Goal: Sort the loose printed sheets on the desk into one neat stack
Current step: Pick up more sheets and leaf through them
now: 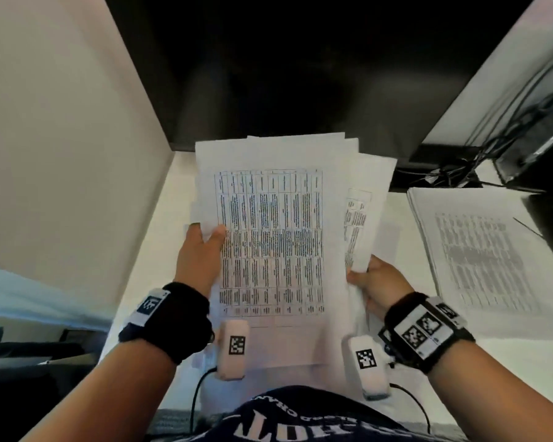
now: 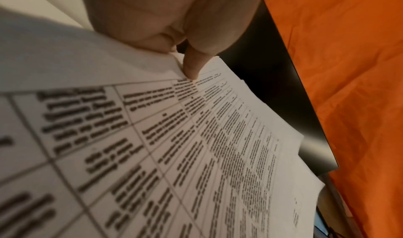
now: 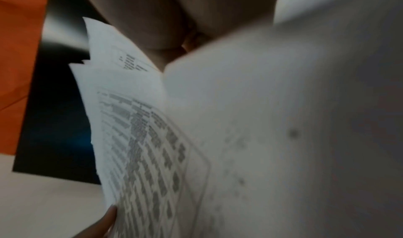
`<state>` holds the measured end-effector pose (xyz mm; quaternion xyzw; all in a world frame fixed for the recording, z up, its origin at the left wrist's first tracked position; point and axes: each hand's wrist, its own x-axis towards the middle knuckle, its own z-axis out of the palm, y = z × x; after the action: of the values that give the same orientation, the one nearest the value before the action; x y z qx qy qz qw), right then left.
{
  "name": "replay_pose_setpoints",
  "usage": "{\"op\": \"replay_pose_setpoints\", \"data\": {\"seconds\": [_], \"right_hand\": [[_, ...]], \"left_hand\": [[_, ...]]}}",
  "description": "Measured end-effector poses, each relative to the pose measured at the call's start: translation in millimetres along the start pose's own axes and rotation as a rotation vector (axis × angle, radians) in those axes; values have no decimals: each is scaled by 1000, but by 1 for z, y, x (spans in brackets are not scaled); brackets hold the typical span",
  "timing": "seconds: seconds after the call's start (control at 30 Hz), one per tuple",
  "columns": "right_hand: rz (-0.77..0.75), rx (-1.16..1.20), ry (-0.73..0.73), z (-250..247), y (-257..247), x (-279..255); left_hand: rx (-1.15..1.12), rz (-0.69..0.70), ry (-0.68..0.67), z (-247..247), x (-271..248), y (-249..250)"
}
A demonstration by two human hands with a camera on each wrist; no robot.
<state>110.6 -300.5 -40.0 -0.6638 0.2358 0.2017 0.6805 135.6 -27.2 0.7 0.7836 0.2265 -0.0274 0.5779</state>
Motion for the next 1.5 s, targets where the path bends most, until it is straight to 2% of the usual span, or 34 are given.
{"op": "replay_pose_setpoints", "data": {"seconds": [0.13,0.23,0.3,0.4,0.6,0.7,0.8,0.9,1.17,1.3,1.37,1.43,1.5], "right_hand": [[-98,-102,87,2,-7,-14],[-158,-86,227,-2,-16,-30],[-203,-138,234,-3,-24,-39],[-301,-286,270,-5,-37,-43],[-698,-214,395,-7,-68,-68],[-787,-165,344,-5,-65,-71],[-766,-214,317,2,-59,-70],[-747,-210,360,14,-62,-70],[-887,-171,451,26,-68,-74],[-761,-117,361,29,-57,-67],[-744,-118,358,26,-60,-64],[-824,-102,386,23,-74,-67],[-983,-92,436,21,-96,-75]], "left_hand": [[-64,-22,-35,22,-7,6],[-58,46,-126,31,-11,9],[-65,84,-146,36,-16,14],[-85,251,-132,42,-24,28],[-229,666,-89,27,-53,75],[-238,744,-97,22,-55,74],[-195,673,-164,25,-56,62],[-192,600,-163,30,-60,61],[-280,688,38,30,-71,81],[-207,584,-23,35,-66,64],[-184,548,-53,35,-60,58],[-176,534,-71,36,-55,57],[-176,518,-101,37,-54,58]]}}
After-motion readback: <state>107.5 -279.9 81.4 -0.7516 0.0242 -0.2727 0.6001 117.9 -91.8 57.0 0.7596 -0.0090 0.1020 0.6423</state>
